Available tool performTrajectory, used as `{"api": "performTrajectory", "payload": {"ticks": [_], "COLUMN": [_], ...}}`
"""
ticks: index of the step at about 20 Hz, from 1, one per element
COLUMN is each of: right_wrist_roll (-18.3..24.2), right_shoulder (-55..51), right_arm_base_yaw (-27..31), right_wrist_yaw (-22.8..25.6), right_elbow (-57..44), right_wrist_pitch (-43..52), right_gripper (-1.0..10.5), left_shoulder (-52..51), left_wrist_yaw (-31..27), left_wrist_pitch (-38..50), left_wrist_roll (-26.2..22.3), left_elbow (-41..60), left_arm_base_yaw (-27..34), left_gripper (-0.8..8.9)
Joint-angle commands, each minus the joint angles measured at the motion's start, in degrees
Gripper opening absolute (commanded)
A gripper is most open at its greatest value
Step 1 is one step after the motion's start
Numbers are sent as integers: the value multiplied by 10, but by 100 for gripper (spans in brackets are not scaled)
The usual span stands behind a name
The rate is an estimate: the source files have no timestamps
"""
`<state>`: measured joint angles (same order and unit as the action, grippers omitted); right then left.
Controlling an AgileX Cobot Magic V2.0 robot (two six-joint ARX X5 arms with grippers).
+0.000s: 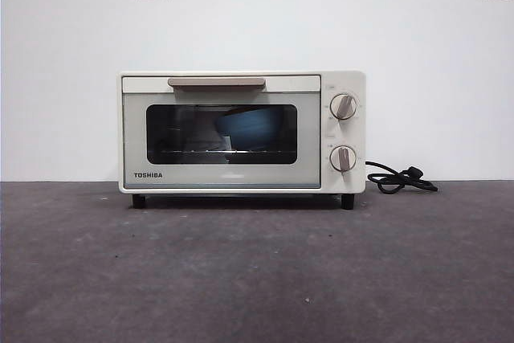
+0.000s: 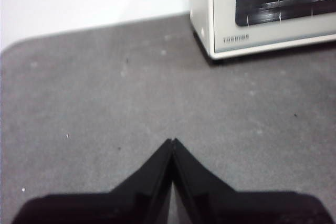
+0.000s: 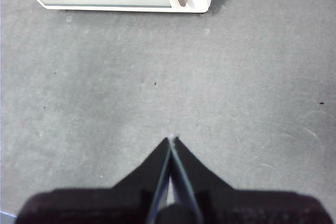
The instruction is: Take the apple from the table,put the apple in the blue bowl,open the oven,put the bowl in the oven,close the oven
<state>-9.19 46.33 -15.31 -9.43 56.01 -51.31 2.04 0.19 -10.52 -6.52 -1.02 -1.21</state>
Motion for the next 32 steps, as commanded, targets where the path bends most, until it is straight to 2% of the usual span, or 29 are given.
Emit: {"api": "performTrajectory", "payload": {"ticks": [1,3,6,19,22,24,26,29,30,32], "right_wrist_roll": [2,2,2,7,118,194,241,267,265,231], "right_shoulder": [1,1,1,2,-45,-92,-136,-205,-226,-270], "right_arm_base_yaw": [0,0,0,0,4,20,49,98,116,150], "right_wrist_yaw": [0,0,3,5,76,67,54,53,53,53], "right_elbow": [-7,-7,-7,-7,-7,-18,-58,-171,-220,-321], "right_wrist_pitch": [3,3,3,3,23,62,121,217,263,371], "right_gripper": [2,2,2,2,2,2,2,2,2,2], "left_shoulder": [-18,-18,-18,-15,-15,-14,-13,-12,-12,-12], "left_wrist_yaw": [0,3,20,17,17,17,17,17,17,17], "left_wrist_pitch": [6,6,10,10,10,10,10,10,10,10], "left_wrist_roll": [6,9,47,47,47,47,47,47,47,47], "left_elbow": [6,6,6,6,6,6,6,6,6,6], "left_arm_base_yaw": [4,5,5,5,5,5,5,5,5,5], "left_gripper": [-3,-4,-3,-3,-3,-3,-3,-3,-3,-3]}}
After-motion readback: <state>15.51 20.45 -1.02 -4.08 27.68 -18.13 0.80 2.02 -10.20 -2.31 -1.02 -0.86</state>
